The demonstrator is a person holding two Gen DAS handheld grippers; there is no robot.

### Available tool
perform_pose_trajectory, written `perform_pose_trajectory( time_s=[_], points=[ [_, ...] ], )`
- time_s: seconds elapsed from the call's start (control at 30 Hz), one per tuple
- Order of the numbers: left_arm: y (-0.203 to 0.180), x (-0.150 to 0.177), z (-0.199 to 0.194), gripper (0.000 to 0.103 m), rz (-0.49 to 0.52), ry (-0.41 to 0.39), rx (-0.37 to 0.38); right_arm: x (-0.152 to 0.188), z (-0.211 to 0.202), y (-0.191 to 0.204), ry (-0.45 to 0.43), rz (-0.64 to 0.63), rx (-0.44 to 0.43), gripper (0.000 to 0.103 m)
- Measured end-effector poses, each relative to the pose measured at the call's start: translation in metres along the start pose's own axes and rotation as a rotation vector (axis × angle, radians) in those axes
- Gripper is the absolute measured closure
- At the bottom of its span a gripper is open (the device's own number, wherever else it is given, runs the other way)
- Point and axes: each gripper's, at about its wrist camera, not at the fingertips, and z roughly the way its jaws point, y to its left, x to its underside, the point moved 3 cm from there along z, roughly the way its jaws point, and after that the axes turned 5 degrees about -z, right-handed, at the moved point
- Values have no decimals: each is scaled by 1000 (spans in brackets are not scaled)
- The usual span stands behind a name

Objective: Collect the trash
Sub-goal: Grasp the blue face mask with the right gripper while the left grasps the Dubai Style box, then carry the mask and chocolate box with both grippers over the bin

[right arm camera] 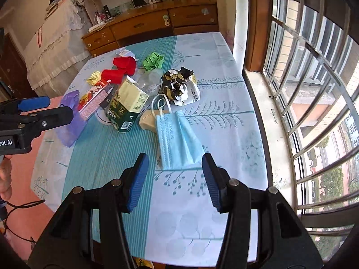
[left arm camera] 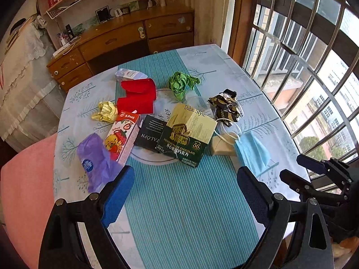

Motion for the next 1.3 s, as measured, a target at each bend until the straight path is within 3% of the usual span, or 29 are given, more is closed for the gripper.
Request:
perform_pose_trajectory(
  time_s=[0.23, 0.43, 0.5, 0.63, 0.9, 1.13, 1.3],
  points=[
    [-1, -27, 90, 9, 33, 93, -6, -19, 91, -11, 107, -121, -52, 57],
    [3, -36, 126, 9, 55, 140, -19, -21, 122, -11, 126, -136, -135, 61],
    [3, -39, 134, 9, 62, 151, -3, -21, 123, -9, 131, -143, -169, 76],
    [1, -45, 150, 9, 80, 181, -4, -20, 129, -9, 145, -143, -204, 89],
    [3, -49, 179, 11, 48, 250, 15, -17, 131, -18, 157, -121, -247, 94],
    [0, -47, 175, 20, 37, 234, -11, -13, 121, -19, 146, -88, -266, 99],
    [-1, -41, 151, 22, 30, 199, -28, -14, 104, -15, 119, -70, -273, 99]
  ],
)
